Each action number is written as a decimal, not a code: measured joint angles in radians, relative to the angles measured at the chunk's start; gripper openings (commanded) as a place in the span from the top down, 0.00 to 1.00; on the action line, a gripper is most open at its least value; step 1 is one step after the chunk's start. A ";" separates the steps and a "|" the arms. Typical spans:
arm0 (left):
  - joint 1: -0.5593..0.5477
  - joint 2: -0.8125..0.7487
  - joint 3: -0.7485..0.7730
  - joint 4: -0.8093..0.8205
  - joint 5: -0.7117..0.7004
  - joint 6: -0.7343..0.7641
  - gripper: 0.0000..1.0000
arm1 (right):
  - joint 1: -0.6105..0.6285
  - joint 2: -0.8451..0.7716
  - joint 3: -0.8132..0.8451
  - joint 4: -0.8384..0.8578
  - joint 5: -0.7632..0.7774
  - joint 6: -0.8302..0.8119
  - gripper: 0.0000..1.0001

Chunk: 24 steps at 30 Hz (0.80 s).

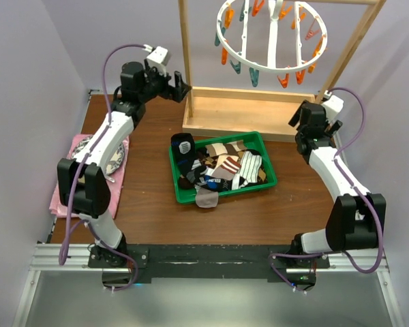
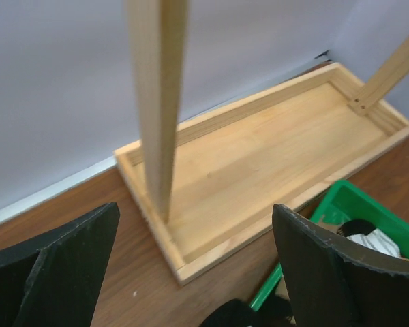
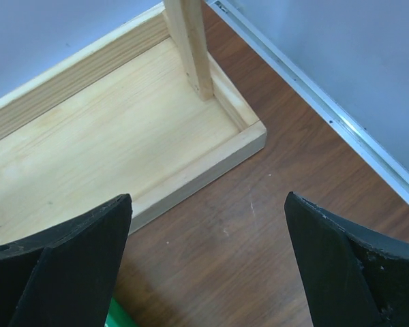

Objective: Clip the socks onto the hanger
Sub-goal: Adjust the clothesline at the center of the board.

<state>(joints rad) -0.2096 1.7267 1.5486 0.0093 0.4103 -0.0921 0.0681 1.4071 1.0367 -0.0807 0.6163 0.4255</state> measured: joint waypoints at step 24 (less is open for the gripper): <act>-0.093 0.352 0.359 0.105 -0.193 -0.056 0.40 | -0.148 0.249 0.253 0.136 -0.137 -0.072 0.03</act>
<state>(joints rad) -0.3023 2.0785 1.9079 0.1143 0.2173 -0.1482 -0.0799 1.6566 1.2896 0.0551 0.4789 0.3531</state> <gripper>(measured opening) 0.749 0.975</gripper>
